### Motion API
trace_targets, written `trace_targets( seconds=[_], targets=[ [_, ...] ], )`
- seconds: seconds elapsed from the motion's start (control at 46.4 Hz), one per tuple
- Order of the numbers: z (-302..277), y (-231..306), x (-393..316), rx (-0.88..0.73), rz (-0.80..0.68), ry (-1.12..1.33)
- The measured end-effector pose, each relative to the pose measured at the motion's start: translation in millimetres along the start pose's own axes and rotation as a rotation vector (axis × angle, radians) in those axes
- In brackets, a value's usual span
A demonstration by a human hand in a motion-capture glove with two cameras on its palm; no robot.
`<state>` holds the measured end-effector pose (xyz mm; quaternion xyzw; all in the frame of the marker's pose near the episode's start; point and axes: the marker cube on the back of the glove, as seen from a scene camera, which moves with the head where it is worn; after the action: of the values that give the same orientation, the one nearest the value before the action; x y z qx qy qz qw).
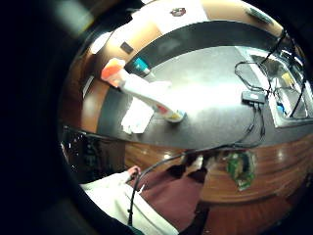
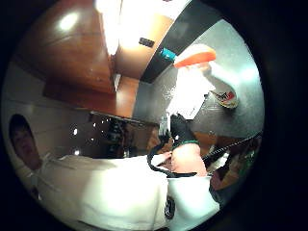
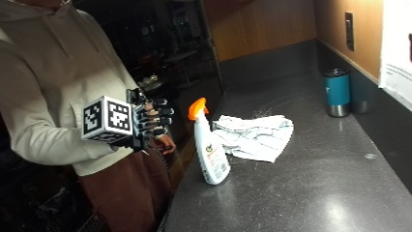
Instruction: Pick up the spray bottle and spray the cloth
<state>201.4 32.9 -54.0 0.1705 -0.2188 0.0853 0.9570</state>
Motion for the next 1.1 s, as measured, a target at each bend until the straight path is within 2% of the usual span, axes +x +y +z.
trace_targets(
  seconds=[0.366, 0.538, 0.732, 1.099],
  targets=[
    [24.3, -30.9, 43.6, 0.031, 0.077, -0.127],
    [48.6, -42.4, 58.1, 0.039, 0.177, -0.226],
    [78.5, -53.5, 65.6, -0.035, 0.269, -0.327],
    [124.6, -75.0, 60.8, -0.128, 0.286, -0.359]
  ],
)
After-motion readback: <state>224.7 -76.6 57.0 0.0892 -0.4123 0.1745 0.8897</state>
